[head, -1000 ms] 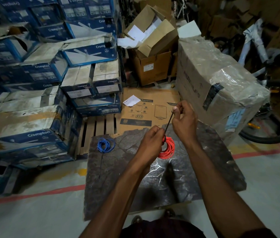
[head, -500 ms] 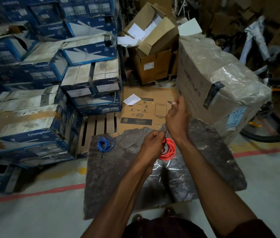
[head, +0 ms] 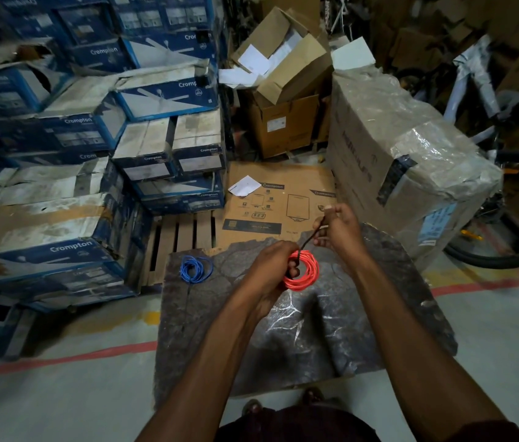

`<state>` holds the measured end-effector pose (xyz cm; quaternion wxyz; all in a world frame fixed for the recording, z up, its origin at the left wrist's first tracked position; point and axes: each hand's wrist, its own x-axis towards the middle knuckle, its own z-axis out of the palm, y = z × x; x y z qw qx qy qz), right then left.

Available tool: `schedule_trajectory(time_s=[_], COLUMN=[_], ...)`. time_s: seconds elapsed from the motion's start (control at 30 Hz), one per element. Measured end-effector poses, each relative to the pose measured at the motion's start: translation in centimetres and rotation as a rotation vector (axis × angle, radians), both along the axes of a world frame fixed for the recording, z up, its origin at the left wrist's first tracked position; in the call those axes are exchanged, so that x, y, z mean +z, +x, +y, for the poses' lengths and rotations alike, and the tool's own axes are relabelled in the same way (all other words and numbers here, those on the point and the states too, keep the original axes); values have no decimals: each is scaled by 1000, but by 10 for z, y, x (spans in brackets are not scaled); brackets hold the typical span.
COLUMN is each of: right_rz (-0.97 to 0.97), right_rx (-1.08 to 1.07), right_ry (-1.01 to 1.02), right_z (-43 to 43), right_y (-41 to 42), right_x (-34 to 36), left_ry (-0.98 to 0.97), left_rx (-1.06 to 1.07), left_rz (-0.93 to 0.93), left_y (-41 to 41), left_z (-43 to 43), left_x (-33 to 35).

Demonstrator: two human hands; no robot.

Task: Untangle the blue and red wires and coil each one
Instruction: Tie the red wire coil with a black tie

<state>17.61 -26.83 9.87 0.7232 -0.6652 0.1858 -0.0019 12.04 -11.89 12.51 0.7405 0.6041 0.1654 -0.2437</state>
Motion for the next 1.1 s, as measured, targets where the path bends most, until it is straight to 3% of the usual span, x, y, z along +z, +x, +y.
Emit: schedule_trajectory(time_s=[0.2,0.5,0.93,1.1], right_rz=[119,117,297,384], right_rx=[52,507,363,339], right_ry=[185,59,207,193], right_z=[-9,-4,47,75], right_y=[-20,-64,-48,-37], right_x=[-5,3,-53,-82], left_ry=[29,96,31,80], left_rx=[-26,-14,55,188], left_rz=[-41,-106,89,128], left_y=[8,13,13,15], left_z=[10,24,74,100], left_x=[-11,-28,-78,-109])
